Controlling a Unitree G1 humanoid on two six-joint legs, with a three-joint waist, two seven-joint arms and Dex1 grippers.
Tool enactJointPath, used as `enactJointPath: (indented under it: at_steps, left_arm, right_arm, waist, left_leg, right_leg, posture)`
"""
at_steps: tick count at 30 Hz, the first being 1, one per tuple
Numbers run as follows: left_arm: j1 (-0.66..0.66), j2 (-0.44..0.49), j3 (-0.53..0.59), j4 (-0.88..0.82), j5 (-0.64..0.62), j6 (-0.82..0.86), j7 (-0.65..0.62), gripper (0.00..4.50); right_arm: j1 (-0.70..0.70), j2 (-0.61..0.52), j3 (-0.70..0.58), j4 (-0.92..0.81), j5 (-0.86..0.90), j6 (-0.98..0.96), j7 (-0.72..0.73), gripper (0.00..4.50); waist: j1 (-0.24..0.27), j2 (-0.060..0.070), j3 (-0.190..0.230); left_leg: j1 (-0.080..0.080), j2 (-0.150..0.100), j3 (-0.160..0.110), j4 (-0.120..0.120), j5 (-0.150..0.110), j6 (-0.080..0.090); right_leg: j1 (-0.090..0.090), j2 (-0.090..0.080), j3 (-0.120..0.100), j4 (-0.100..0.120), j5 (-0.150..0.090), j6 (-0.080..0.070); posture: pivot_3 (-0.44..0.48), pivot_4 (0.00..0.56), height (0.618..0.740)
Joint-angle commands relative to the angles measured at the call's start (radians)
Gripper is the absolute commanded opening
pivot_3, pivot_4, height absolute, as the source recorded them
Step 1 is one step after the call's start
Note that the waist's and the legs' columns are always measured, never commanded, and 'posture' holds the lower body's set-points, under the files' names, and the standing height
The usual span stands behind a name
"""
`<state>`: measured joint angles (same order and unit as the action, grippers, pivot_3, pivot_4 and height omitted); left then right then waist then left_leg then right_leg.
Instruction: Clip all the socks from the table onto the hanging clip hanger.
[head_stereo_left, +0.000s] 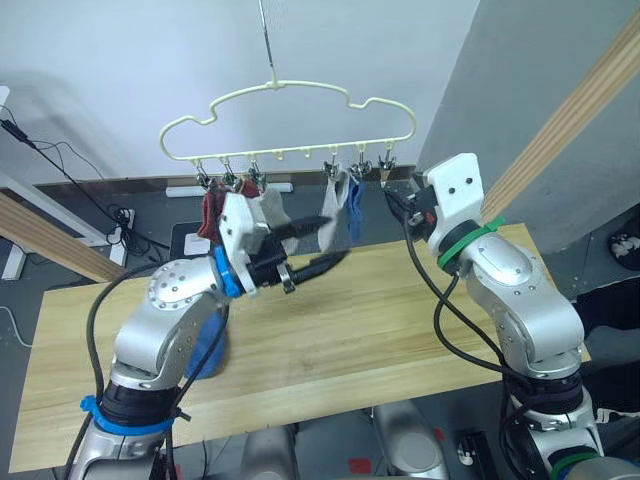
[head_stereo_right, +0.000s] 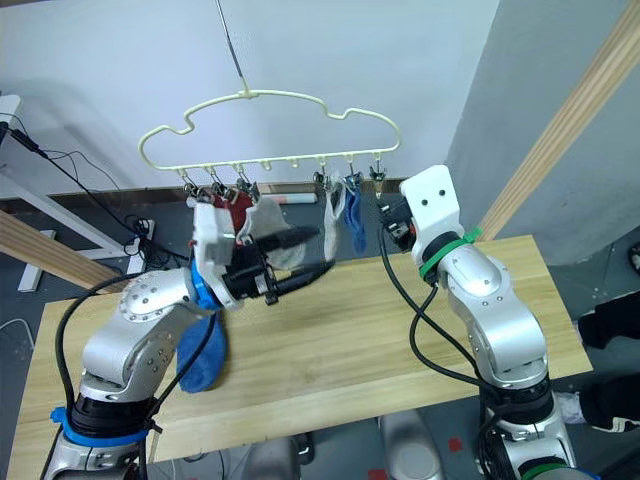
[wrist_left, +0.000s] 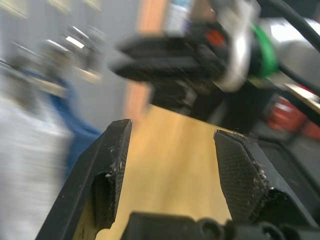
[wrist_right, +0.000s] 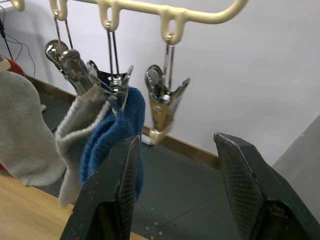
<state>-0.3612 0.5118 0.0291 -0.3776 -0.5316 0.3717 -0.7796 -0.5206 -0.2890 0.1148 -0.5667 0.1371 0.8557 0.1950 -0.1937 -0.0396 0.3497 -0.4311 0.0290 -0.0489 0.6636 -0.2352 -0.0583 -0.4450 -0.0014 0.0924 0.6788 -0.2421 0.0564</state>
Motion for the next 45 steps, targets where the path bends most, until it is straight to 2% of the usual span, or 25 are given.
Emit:
enactJointPath:
  at_steps: [1,5,14,21,35,45]
  left_arm:
    - [0.013,0.005,0.033,-0.063,-0.032,0.021,0.026,2.89]
    - [0.04,0.042,0.057,-0.137,-0.079,0.073,0.025,2.89]
    - [0.011,0.056,0.061,-0.142,-0.092,0.095,0.036,2.89]
    - [-0.002,0.055,0.053,-0.12,-0.072,0.077,0.031,2.89]
    - [-0.015,0.059,0.052,-0.107,-0.063,0.069,0.023,2.89]
    - [-0.021,0.058,0.043,-0.098,-0.051,0.06,0.016,2.89]
  right_arm:
    - [-0.012,0.013,-0.003,-0.023,-0.004,-0.023,-0.002,2.48]
    - [-0.016,0.042,0.001,0.007,-0.004,-0.02,-0.008,2.48]
    - [-0.057,0.114,0.021,0.103,-0.04,-0.08,-0.041,2.48]
    - [-0.077,0.121,0.016,0.152,-0.077,-0.124,-0.057,2.48]
    - [-0.114,0.138,-0.054,0.118,-0.079,-0.066,-0.094,2.48]
    - [-0.148,0.242,-0.118,0.102,0.004,-0.003,-0.103,2.48]
  waist:
    - [0.0,0.0,0.0]
    - [0.0,0.0,0.0]
    - [0.0,0.0,0.0]
    - [0.002,0.0,0.0]
    - [0.002,0.0,0.0]
    - [0.001,0.0,0.0]
  left_leg:
    - [0.0,0.0,0.0,0.0,0.0,0.0]
    - [0.0,0.0,0.0,-0.001,0.0,0.0]
    - [0.0,0.0,0.0,0.0,0.0,0.0]
    - [0.0,0.0,0.0,0.0,0.0,0.0]
    - [0.0,0.0,-0.001,0.0,0.0,0.0]
    - [0.0,0.0,-0.001,0.0,0.0,0.0]
  right_leg:
    - [0.0,0.0,0.0,0.0,0.0,0.0]
    - [0.0,0.0,0.0,0.001,0.0,0.0]
    - [0.0,0.0,0.0,0.001,0.0,0.0]
    - [0.0,-0.001,0.0,0.001,0.0,0.0]
    - [0.0,-0.001,-0.001,0.002,0.0,0.0]
    - [0.0,-0.001,-0.001,0.002,0.0,-0.001]
  posture:
    - [-0.255,0.297,0.74]
    - [-0.248,0.296,0.74]
    - [-0.23,0.292,0.74]
    - [-0.23,0.292,0.74]
    - [-0.237,0.287,0.74]
    - [-0.236,0.286,0.74]
